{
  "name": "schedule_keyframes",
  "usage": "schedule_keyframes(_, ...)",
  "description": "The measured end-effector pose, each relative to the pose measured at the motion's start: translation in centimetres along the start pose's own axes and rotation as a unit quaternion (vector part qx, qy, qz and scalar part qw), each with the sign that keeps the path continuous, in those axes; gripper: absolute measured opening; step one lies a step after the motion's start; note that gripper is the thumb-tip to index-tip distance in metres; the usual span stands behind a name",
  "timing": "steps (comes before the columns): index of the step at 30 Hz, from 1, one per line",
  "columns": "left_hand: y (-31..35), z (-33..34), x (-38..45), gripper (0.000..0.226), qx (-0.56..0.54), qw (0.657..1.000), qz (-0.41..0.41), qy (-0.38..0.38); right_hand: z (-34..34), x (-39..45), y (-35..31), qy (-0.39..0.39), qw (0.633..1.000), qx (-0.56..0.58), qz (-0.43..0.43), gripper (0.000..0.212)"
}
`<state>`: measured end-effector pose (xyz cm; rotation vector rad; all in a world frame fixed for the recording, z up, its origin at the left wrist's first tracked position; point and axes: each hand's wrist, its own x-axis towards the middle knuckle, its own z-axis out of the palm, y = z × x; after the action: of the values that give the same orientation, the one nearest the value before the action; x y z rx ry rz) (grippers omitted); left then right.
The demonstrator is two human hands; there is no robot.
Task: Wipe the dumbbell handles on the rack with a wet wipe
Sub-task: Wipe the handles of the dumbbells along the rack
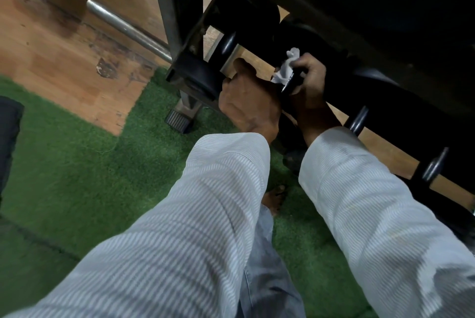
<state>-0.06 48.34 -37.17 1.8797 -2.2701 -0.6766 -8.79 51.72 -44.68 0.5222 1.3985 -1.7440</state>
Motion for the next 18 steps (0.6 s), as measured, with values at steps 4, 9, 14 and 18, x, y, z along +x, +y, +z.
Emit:
schedule_keyframes(4,0.0,0.0,0.1,0.026,-0.02,1.0,0.003,0.0,1.5,-0.2,-1.4,0.03,0.988,-0.127,0.083,0.017)
schedule_keyframes(9,0.0,0.1,0.2,0.026,-0.017,1.0,0.001,0.004,0.6,-0.6,-0.5,0.143,0.942,-0.295,-0.068,0.032)
schedule_keyframes(14,0.2,-0.2,0.1,0.042,-0.035,0.999,-0.006,-0.009,-0.2,-0.6,0.6,0.178,0.937,-0.299,-0.024,0.075)
schedule_keyframes(18,0.1,0.0,0.2,0.043,-0.018,1.0,-0.012,-0.007,-0.6,-1.0,1.1,0.116,0.954,-0.264,0.076,0.045)
